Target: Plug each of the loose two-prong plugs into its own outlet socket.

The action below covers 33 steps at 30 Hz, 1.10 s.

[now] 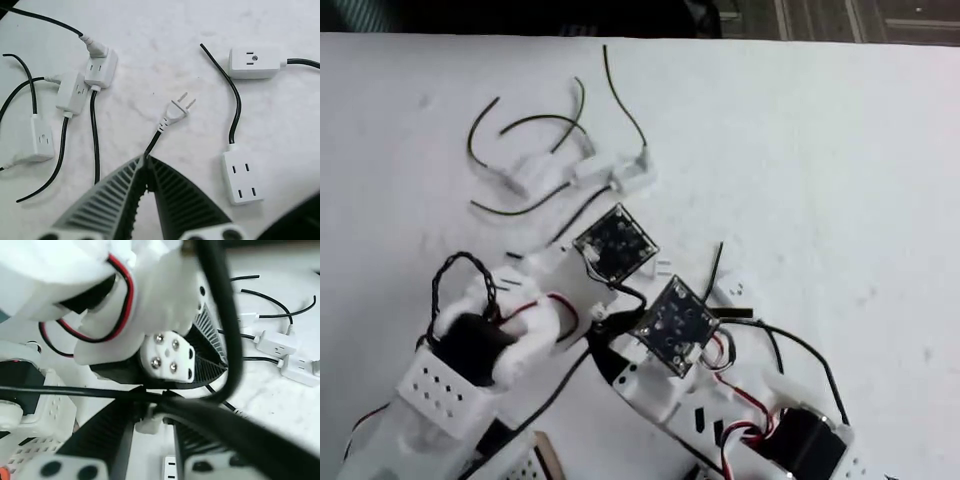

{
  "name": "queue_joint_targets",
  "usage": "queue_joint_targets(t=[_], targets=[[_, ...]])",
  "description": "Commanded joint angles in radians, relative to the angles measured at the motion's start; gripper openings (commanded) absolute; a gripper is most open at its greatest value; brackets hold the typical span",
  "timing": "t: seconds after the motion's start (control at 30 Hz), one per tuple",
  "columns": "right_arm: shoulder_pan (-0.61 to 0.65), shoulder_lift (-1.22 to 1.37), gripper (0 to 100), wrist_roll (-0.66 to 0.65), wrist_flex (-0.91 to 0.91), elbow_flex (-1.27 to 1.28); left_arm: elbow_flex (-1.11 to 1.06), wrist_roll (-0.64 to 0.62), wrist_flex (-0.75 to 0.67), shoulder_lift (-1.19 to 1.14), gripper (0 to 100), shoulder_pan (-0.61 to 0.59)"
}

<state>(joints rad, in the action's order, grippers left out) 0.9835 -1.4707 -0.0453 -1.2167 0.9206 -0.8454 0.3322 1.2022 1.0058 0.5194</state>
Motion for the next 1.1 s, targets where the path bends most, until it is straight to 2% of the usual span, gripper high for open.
queue_joint_targets(t=[0.0, 0.2, 0.4, 0.5, 0.6, 0.9, 1.07], targets=[[0.013, 0.001, 1.6, -0.002, 0.021, -0.015, 0.011, -0.012, 0.005, 0.015, 2, -0.068], [-0.065, -0.076, 1.6, -0.009, 0.015, -0.009, 0.043, -0.012, 0.003, 0.015, 2, -0.358], [-0.165, -0.062, 1.6, -0.011, -0.082, 0.002, 0.043, -0.012, 0.003, 0.015, 2, -0.562], [-0.223, -0.035, 1.6, -0.012, -0.081, 0.066, 0.020, -0.012, 0.003, 0.015, 2, -0.682], [-0.228, -0.001, 1.6, -0.012, -0.051, 0.184, -0.041, -0.008, -0.008, 0.015, 2, -0.797], [-0.225, 0.004, 1.6, -0.103, -0.012, 0.290, -0.347, 0.089, -0.207, 0.015, 2, -0.974], [-0.225, 0.010, 1.6, -0.130, -0.008, 0.319, -0.413, 0.126, -0.238, 0.015, 2, -1.013]])
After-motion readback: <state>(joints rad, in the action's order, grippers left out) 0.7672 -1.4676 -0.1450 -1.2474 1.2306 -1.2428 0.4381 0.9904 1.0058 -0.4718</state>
